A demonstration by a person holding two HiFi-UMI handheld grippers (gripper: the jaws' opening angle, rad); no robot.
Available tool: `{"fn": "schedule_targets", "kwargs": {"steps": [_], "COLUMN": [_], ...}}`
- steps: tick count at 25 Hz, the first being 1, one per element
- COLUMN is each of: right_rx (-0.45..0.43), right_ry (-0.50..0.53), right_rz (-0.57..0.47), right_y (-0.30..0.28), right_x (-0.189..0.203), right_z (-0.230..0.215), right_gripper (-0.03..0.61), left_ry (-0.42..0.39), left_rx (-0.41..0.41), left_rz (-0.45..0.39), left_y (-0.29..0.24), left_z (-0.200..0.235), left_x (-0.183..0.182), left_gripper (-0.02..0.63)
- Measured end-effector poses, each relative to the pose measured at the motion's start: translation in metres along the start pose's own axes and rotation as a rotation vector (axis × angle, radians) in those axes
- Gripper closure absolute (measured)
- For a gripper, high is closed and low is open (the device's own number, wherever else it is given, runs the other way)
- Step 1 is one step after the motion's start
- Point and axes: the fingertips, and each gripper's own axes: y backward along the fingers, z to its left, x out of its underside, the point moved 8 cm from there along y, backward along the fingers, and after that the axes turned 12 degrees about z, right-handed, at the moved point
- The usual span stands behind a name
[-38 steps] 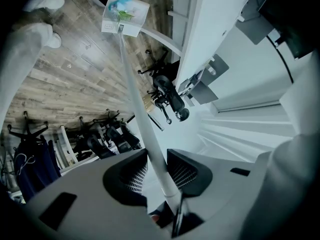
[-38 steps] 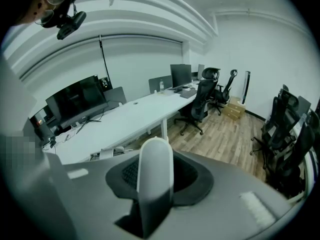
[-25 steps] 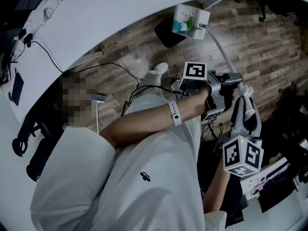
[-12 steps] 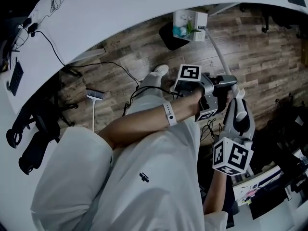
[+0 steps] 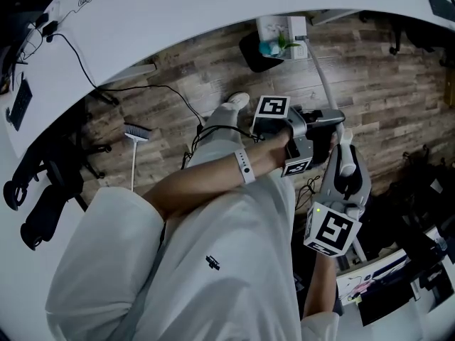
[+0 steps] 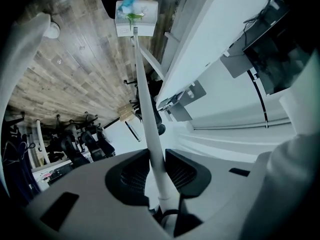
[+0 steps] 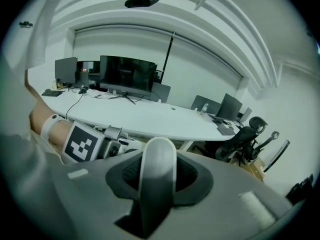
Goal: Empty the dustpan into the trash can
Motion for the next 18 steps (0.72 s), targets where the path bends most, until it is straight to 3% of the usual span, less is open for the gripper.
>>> {"fn": "schedule_targets", "kwargs": {"steps": [5,11,18], "right_rx": [-0.007,-0.017,-0.028], "right_ry": [0.121,0.336,0.442], "right_rz": [-0.020,-0.005,-0.016], "right_y": [-0.005,-0.007,-0.010], "right_x": [-0.008,-0.005,0.002], "right_z": [0.015,0.030,0.053], "right_gripper": [0.465,0.465,0.465], "left_ry": [0.011,0.031,0.040], "left_rx": [0.031,0.076,0.108], "left_rz": [0.002,-0.015,-0.045], "left_y": [0.012,0.023,0.045], "left_z": [-0.003,0.000,0.003], "left_x": [-0.004,-0.006,-0.007], "left_gripper": [0.511,0.512,0.514]}}
